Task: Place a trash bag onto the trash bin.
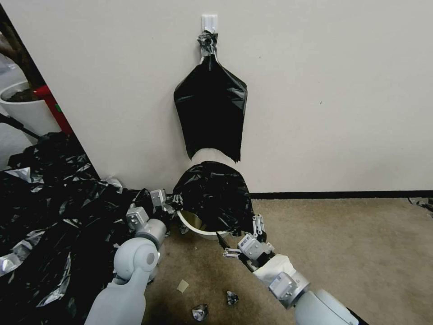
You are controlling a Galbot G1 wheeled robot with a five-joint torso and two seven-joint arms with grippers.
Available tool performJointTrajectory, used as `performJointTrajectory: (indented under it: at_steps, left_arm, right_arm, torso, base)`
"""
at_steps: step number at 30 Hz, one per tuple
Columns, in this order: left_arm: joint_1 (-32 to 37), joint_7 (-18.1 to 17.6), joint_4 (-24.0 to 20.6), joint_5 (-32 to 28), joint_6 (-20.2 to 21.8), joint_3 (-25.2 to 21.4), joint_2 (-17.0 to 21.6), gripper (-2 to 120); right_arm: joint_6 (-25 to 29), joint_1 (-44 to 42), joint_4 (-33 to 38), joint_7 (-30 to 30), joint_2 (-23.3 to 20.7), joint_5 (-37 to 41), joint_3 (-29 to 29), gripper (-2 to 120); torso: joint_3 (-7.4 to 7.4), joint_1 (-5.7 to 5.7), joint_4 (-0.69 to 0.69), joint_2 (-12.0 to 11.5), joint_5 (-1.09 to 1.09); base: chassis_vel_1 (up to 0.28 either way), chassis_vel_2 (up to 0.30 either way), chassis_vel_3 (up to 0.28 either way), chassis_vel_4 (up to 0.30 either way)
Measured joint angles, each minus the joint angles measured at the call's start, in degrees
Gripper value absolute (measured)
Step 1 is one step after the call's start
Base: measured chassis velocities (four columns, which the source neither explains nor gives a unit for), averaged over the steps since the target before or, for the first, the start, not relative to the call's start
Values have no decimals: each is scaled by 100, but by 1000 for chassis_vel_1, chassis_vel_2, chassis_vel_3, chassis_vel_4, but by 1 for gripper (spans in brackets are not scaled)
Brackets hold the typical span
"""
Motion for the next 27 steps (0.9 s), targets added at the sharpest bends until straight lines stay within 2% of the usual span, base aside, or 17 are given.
performJointTrajectory:
  at_steps: [2, 5, 7, 8, 11, 12, 13, 15, 17, 19, 20, 22, 27]
  left_arm:
    - [29, 0, -66, -20, 19, -3, -2, 5]
    - [50, -2, -106, -25, 30, -5, -7, 5]
    - [88, -1, -176, -41, 60, -5, -24, 5]
    - [88, -1, -176, -41, 60, -5, -24, 5]
    - [129, -2, -233, -42, 93, -3, -42, 5]
    - [129, -2, -233, -42, 93, -3, -42, 5]
    - [142, -2, -246, -42, 101, 0, -50, 5]
    - [150, -1, -256, -41, 104, 2, -54, 5]
    - [178, -2, -273, -30, 105, 10, -66, 5]
    - [183, -1, -276, -28, 105, 12, -68, 5]
    - [195, -2, -285, -25, 105, 13, -72, 5]
    - [201, 0, -306, -24, 105, 15, -74, 5]
    - [221, 7, -330, -25, 105, 17, -76, 5]
  right_arm:
    - [-130, 19, -5, 94, 7, 0, -23, 76]
    - [-192, 34, -5, 131, 8, 3, -33, 69]
    - [-293, 65, -4, 183, 13, -15, -50, 57]
    - [-293, 65, -4, 183, 13, -15, -50, 57]
    - [-256, 96, 2, 221, 36, -73, -87, 43]
    - [-256, 96, 2, 221, 36, -73, -87, 43]
    - [-168, 108, 7, 228, 51, -91, -105, 36]
    - [-116, 115, 7, 231, 57, -94, -113, 33]
    - [97, 146, -9, 251, 87, -87, -146, 22]
    - [170, 156, -23, 253, 94, -81, -153, 19]
    - [369, 185, -65, 250, 112, -41, -165, 11]
    - [487, 211, -107, 193, 113, 88, -163, 3]
    - [686, 282, -214, 70, 112, 675, -129, 0]
  torso:
    - [0, 0, 0, 0, 0]
    - [0, 0, 0, 0, 0]
    - [0, 0, 0, 0, 0]
    - [0, 0, 0, 0, 0]
    - [0, 0, 0, 0, 0]
    - [0, 0, 0, 0, 0]
    - [0, 0, 0, 0, 0]
    - [0, 0, 0, 0, 0]
    - [0, 0, 0, 0, -1]
    - [0, 0, 0, 0, -1]
    - [0, 0, 0, 0, 0]
    - [0, 0, 0, 0, 0]
    - [0, 0, 0, 0, 0]
  base:
    - [0, 0, 0, 0]
    - [0, 0, 0, 0]
    - [0, 0, 0, 0]
    - [0, 0, 0, 0]
    - [0, 0, 0, 0]
    - [0, 0, 0, 0]
    - [0, 0, 0, 0]
    - [0, 0, 0, 0]
    - [0, 0, 0, 0]
    - [0, 0, 0, 0]
    - [0, 0, 0, 0]
    - [0, 0, 0, 0]
    - [0, 0, 0, 0]
